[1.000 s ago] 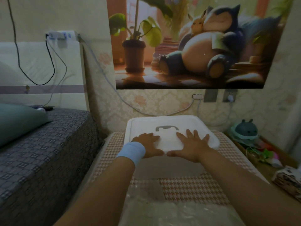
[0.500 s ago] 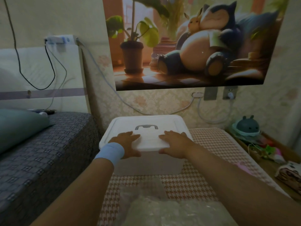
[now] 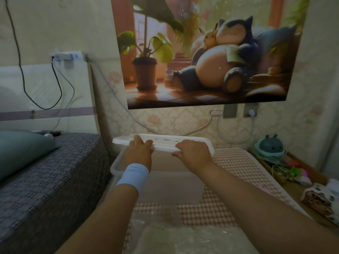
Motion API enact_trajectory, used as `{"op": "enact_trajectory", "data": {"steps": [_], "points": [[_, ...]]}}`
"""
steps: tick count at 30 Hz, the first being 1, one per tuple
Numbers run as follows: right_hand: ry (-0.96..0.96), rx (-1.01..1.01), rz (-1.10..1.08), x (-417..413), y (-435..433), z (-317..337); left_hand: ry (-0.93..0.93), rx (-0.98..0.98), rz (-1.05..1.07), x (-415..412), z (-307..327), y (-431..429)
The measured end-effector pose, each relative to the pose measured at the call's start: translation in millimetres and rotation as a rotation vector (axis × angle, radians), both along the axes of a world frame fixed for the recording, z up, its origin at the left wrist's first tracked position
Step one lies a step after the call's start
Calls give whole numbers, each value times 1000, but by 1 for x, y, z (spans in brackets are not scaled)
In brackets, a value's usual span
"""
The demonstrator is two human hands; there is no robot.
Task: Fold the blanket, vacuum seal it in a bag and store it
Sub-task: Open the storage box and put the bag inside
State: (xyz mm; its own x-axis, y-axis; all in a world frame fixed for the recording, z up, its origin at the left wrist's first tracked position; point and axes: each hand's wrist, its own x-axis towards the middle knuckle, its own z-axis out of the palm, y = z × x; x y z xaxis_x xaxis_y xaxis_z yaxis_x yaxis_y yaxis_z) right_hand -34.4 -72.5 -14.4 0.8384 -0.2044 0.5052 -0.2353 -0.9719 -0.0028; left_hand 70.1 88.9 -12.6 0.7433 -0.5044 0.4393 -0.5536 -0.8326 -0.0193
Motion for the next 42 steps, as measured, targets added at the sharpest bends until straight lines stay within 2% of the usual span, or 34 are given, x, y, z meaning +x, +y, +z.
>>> {"op": "enact_trajectory", "data": {"steps": [2,4,7,11,14,17,19,22,24,28,32,36,39,42], "points": [[23,-127,-22,-8,-1,2,169,-34,19,-6,4,-9],[57,-151,23,-18,-4,1,308,-130,27,-15,7,-17],[147,94,129,-32,-9,1,549,-267,-9,-20,4,-27],[297,397,131,-40,-30,-9,724,-157,-64,-32,-5,-43],[271,518,124,-42,-43,-16,743,-110,-89,-40,-11,-68],[99,670,115,-44,-51,-16,763,-101,-88,-45,-11,-83],[42,670,39,-44,-67,-18,775,-92,-84,-42,-14,-94],[201,414,-277,-49,-99,-26,793,-68,-54,-31,-20,-105],[321,440,-418,-55,-117,-31,788,-86,-27,-26,-23,-110],[385,632,-424,-60,-137,-41,731,-168,-15,-26,-23,-121],[271,701,-417,-73,-142,-43,676,-319,-94,-33,-10,-130],[228,748,-416,-109,-163,-34,631,-356,-240,-56,10,-164],[174,747,-487,-146,-192,-33,671,-273,-302,-82,17,-202],[163,722,-581,-189,-226,-44,683,-52,-301,-116,9,-244]]}}
